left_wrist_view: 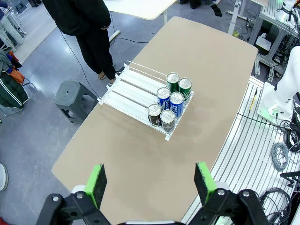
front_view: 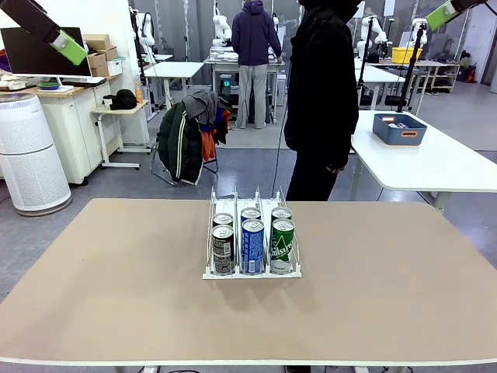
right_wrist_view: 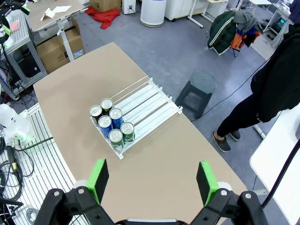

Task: Fill the beverage cans into the dispenser.
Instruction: Pick up the Ionic drink handed by the human.

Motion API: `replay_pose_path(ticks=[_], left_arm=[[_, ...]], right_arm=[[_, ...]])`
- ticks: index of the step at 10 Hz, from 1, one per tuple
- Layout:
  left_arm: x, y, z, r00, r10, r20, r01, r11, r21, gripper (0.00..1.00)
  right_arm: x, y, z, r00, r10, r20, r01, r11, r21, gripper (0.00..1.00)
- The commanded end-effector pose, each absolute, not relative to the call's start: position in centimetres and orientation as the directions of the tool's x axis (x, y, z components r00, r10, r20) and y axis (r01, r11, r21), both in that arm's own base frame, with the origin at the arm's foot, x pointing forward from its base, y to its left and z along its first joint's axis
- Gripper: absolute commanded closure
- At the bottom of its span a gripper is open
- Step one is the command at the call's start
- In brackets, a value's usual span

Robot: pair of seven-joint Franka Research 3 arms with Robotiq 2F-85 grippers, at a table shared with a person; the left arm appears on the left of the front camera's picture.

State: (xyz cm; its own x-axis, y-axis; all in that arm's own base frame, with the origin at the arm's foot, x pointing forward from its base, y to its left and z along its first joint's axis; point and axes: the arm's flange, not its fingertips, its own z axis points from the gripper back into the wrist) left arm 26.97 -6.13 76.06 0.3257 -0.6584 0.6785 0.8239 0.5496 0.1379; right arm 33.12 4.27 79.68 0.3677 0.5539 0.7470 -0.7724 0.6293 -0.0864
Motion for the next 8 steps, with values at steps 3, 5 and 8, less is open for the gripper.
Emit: replay_pose_path(ticks=[3, 5, 8], left_arm=[[27.04, -6.26, 75.93, 0.328, -0.661, 0.675, 0.824, 0.549, 0.138, 0.0], [27.04, -6.26, 75.93, 0.328, -0.661, 0.675, 0.824, 0.549, 0.138, 0.0], [27.04, -6.26, 75.93, 0.328, -0.661, 0.675, 0.824, 0.549, 0.138, 0.0]], right_arm=[[33.08, 4.29, 79.65, 0.368, 0.555, 0.746, -0.774, 0.627, -0.085, 0.0], [33.08, 4.29, 79.65, 0.368, 0.555, 0.746, -0.774, 0.627, -0.085, 0.0], [33.08, 4.29, 79.65, 0.368, 0.555, 0.746, -0.774, 0.627, -0.085, 0.0]])
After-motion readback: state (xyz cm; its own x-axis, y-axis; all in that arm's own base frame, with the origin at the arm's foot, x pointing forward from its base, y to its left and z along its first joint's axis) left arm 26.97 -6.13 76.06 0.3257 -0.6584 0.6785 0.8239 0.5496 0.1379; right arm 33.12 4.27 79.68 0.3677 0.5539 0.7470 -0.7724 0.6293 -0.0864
